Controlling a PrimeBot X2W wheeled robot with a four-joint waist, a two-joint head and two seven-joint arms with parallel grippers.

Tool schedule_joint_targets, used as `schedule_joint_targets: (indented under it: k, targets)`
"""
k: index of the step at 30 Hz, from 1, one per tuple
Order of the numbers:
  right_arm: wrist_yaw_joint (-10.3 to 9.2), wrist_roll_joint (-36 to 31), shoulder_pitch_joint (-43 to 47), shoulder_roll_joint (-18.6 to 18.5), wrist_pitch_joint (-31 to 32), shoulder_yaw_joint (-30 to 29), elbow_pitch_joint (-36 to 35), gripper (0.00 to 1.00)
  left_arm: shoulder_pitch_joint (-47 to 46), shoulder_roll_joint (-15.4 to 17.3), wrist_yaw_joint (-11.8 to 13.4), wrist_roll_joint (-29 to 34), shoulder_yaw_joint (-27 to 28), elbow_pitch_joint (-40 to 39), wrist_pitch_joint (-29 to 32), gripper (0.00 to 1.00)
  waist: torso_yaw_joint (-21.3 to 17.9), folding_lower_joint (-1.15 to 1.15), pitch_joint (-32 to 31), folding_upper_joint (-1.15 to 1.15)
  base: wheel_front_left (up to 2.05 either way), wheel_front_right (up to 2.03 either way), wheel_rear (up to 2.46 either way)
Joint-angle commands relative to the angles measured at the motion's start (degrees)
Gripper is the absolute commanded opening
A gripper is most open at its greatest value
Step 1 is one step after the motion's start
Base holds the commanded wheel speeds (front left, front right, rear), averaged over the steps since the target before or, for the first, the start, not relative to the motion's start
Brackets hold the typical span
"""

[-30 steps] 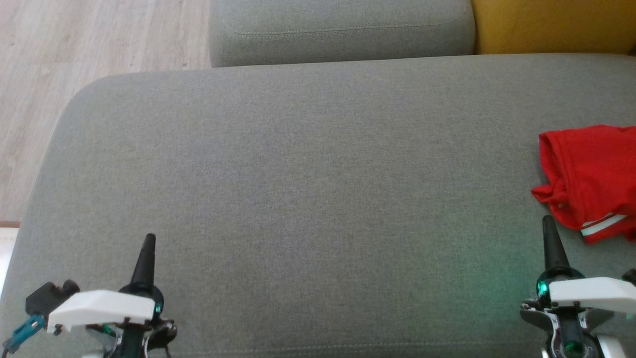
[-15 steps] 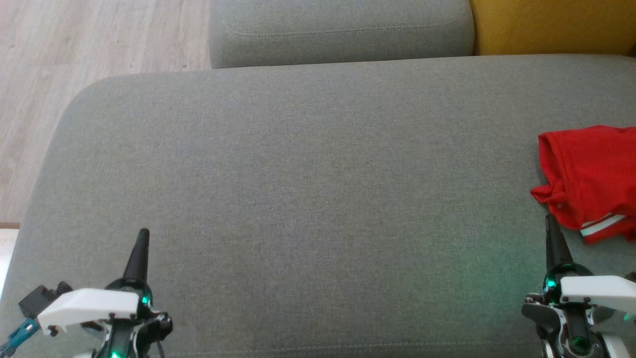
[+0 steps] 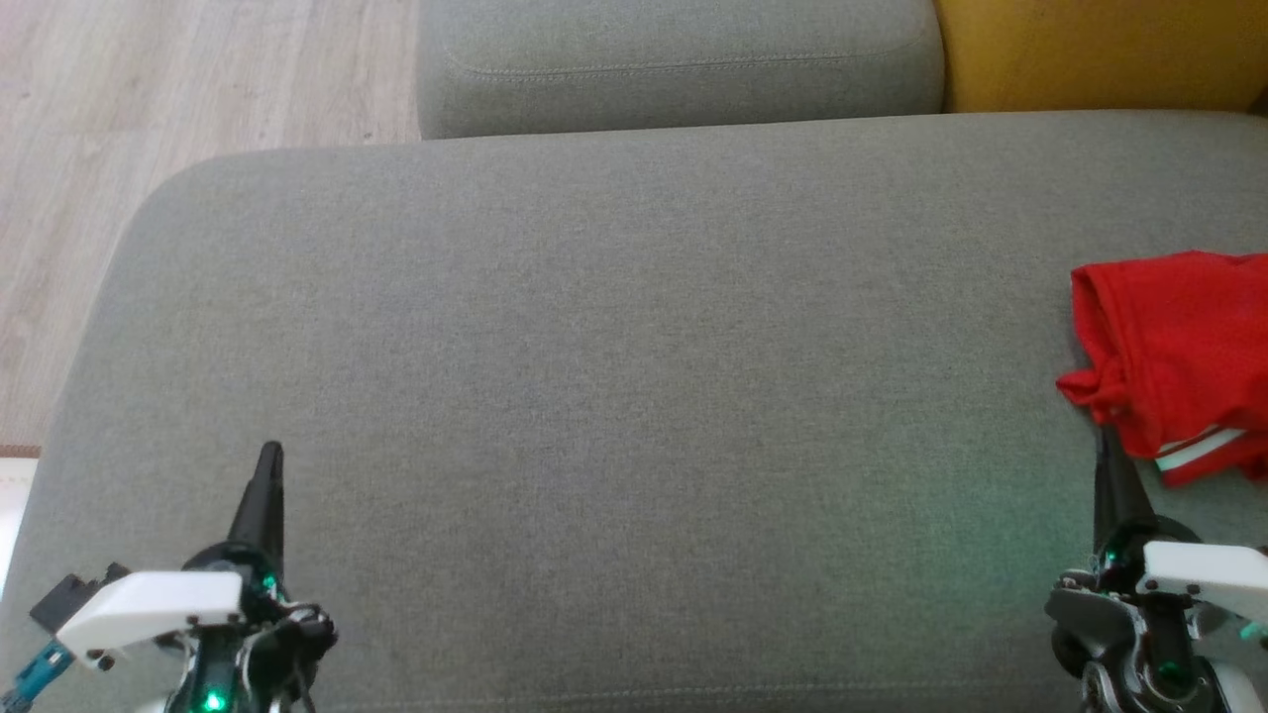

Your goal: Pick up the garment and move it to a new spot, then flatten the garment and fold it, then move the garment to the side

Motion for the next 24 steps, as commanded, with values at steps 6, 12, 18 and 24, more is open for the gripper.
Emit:
schedule_joint_targets:
  k: [6, 12, 18, 24]
  targets:
    - [-0.04, 4.7, -3.7, -1.2, 0.9, 0.8, -1.3, 0.0, -4.1, 0.1, -1.1, -4.6, 3.0, -1.2, 1.3, 0.0, 0.0, 0.0, -0.1, 0.0, 0.0, 0.0, 0.0]
    - [-0.04, 6.1, -3.9, -1.1, 1.2, 0.6, -1.1, 0.0, -4.2, 0.0, -1.3, -6.0, 3.4, -1.1, 1.7, 0.0, 0.0, 0.0, -0.1, 0.0, 0.0, 0.0, 0.0]
    - [-0.04, 6.0, -3.9, -1.1, 1.3, 0.5, -1.1, 0.0, -4.3, -0.1, -1.3, -6.0, 3.4, -1.1, 1.8, 0.0, 0.0, 0.0, -0.1, 0.0, 0.0, 0.0, 0.0]
    - [-0.04, 5.9, -3.9, -1.0, 1.3, 0.4, -1.1, 0.0, -4.3, -0.1, -1.3, -5.9, 3.5, -1.1, 1.8, 0.0, 0.0, 0.0, -0.1, 0.0, 0.0, 0.0, 0.0]
